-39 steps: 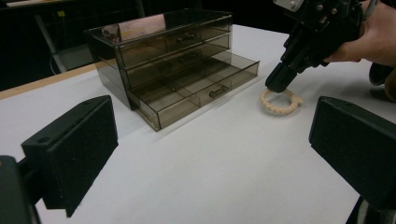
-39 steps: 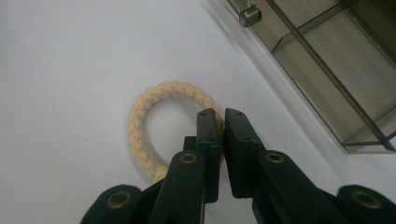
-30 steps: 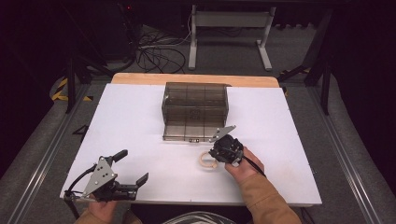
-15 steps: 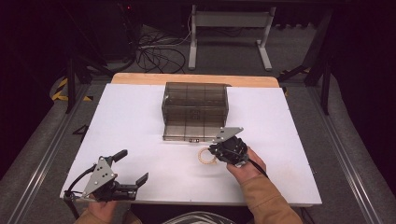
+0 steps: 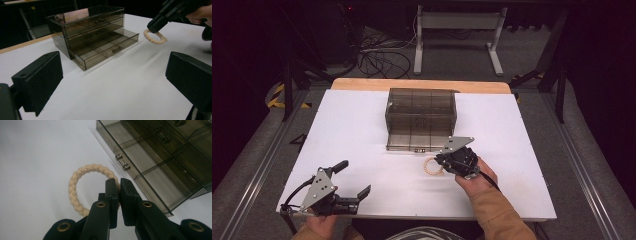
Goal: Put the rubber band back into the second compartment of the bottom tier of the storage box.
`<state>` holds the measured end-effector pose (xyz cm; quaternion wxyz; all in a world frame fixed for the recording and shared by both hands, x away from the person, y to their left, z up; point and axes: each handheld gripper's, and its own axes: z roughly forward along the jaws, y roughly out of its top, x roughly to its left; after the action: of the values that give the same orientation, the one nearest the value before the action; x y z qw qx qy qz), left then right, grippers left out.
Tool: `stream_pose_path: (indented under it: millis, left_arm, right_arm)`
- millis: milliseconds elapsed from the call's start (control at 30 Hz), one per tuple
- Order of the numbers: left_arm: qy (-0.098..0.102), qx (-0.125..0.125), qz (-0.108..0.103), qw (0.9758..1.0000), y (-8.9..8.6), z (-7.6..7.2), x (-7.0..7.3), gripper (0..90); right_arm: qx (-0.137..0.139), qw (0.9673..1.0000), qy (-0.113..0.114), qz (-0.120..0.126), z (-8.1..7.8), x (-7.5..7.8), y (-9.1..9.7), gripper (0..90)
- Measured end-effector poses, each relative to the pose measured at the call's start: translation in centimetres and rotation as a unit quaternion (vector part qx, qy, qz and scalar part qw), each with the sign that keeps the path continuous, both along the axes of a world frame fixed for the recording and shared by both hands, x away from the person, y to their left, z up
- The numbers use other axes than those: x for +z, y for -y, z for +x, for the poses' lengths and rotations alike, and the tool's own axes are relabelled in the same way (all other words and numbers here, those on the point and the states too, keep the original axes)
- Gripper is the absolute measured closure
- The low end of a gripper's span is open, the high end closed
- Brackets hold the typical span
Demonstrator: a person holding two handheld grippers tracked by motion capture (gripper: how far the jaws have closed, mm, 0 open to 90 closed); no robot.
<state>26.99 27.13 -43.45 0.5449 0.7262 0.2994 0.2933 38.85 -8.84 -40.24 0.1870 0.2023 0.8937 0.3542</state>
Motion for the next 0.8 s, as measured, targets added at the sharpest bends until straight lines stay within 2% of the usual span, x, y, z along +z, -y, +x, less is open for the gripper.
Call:
stream_pose_path:
  millis: [333,400,800]
  left_arm:
    - [0.001,0.001,0.000,1.0000,0.1,0.0,0.0,1.7]
    - [0.002,0.002,0.000,1.0000,0.1,-0.1,0.0,1.7]
    - [0.000,0.002,-0.001,1.0000,0.0,-0.1,0.0,1.7]
  right_arm:
    - [0.006,0.9999,0.011,-0.003,0.0,0.9,-0.4,85.5]
    - [0.009,0.9999,0.011,0.003,0.3,1.4,-0.6,85.4]
    - [0.004,0.9999,0.017,0.000,1.6,2.7,-1.5,85.3]
